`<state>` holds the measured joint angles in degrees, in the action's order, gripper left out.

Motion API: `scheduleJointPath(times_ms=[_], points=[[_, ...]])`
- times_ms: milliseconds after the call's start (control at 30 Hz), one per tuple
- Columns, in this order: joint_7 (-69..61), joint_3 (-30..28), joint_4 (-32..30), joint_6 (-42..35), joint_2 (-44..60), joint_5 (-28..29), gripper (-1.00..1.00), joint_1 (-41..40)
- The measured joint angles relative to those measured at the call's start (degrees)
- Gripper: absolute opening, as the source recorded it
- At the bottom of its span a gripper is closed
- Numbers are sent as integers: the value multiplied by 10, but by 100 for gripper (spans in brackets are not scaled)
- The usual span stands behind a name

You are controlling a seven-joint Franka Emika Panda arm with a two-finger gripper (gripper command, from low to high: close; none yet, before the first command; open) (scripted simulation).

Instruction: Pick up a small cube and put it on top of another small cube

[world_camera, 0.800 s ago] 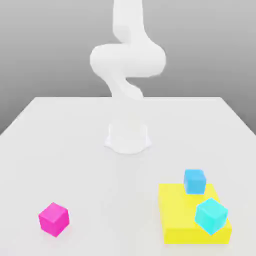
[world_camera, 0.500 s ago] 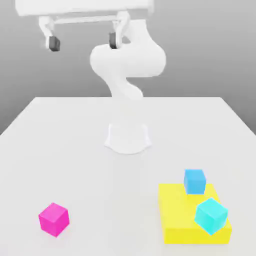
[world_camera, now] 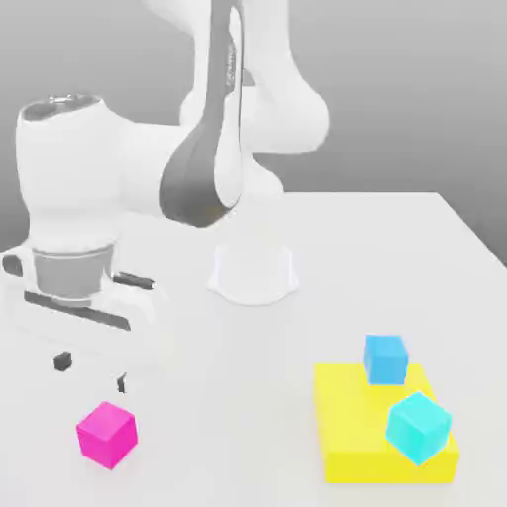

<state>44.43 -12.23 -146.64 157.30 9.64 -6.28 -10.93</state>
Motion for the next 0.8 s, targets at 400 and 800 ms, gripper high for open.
scheduleJointPath(times_ms=[400,800], points=[[-40,52,18,96,128,-54,-100,-47],[6,105,-47,-53,-89,-7,-100,99]])
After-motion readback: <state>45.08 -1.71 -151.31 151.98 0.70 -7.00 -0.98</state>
